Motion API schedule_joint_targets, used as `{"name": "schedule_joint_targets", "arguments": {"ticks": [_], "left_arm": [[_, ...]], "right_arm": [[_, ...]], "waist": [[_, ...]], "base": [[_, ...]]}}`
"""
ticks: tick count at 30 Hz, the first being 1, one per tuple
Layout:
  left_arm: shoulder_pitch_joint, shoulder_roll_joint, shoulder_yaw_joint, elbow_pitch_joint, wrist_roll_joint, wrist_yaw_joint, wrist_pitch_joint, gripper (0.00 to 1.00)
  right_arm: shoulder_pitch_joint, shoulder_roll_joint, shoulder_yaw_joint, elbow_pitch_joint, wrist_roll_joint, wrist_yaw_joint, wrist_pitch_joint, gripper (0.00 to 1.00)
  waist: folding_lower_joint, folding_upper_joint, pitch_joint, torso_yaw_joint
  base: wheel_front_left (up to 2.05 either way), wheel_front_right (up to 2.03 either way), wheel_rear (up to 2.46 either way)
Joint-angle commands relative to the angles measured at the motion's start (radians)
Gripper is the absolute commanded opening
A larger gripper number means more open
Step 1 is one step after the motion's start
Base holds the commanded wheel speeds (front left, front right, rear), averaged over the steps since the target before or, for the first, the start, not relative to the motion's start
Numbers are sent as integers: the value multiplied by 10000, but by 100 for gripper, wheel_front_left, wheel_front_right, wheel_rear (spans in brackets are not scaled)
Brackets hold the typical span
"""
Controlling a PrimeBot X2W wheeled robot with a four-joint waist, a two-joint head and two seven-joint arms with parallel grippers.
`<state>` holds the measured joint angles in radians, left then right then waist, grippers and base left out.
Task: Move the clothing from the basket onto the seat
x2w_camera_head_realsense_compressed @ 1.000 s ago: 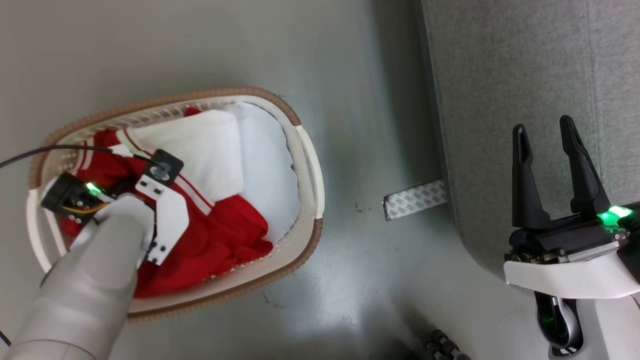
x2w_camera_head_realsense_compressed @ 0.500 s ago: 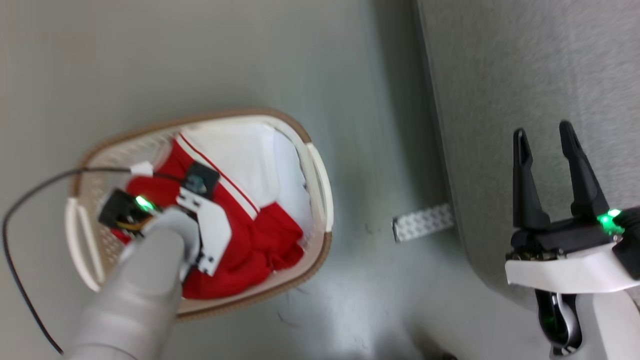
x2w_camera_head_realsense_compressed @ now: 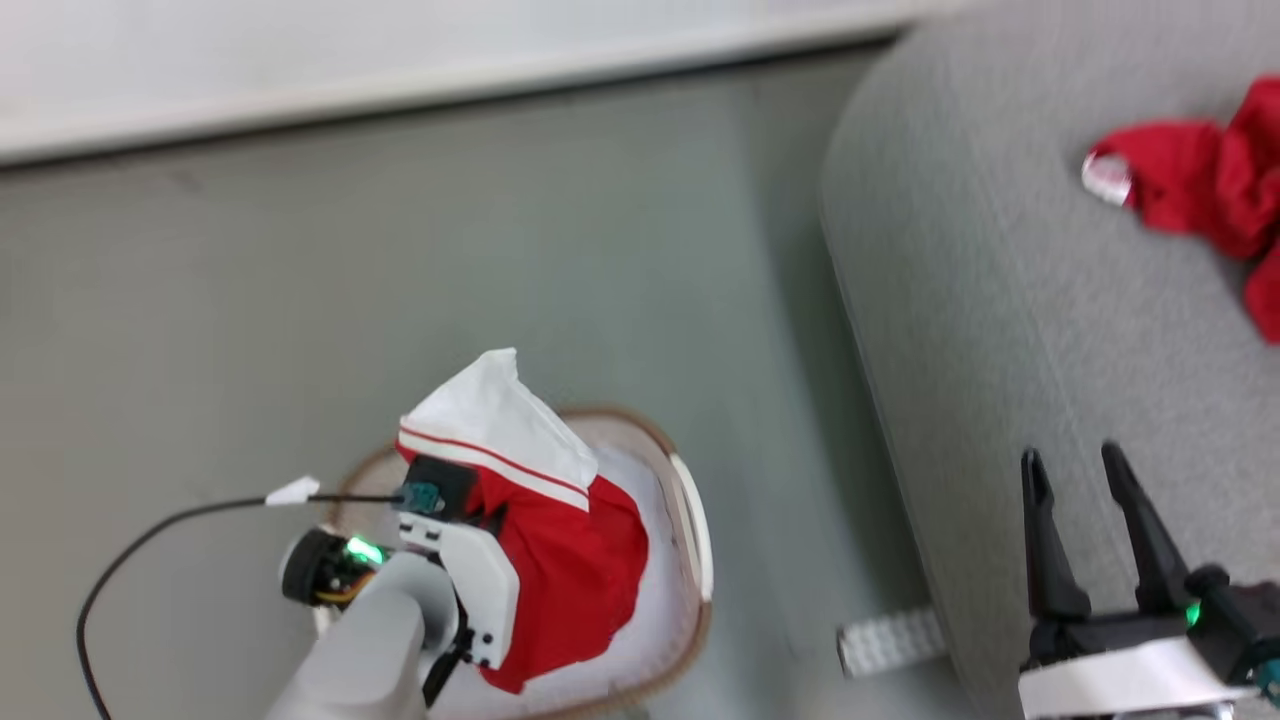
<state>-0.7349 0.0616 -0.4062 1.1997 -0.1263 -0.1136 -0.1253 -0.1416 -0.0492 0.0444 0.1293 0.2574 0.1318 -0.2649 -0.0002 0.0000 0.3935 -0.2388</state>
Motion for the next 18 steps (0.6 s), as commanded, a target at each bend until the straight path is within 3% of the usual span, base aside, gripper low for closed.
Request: {"name": "schedule_joint_targets", "arguments": {"ticks": [1,11,18], "left_arm": [[296,-57,68,-122,-241,-39,-90,0],[1208,-103,-173,-2190,-1912,-156,-85,0],[1802,-74,-216,-4912,-2602,307,610,0]], "right_arm": [[295,-25,-68,100,-43,-22,8,100],[1121,-22,-100,439,-314,-22,8,100],[1603,-22,44,520,-347,-22,8,100]], "waist": [[2,0,-1548,569],[2,0,-3391,972],[2,0,-4169,1191]], "base": [[0,0,0],[0,0,0],[0,0,0]]}}
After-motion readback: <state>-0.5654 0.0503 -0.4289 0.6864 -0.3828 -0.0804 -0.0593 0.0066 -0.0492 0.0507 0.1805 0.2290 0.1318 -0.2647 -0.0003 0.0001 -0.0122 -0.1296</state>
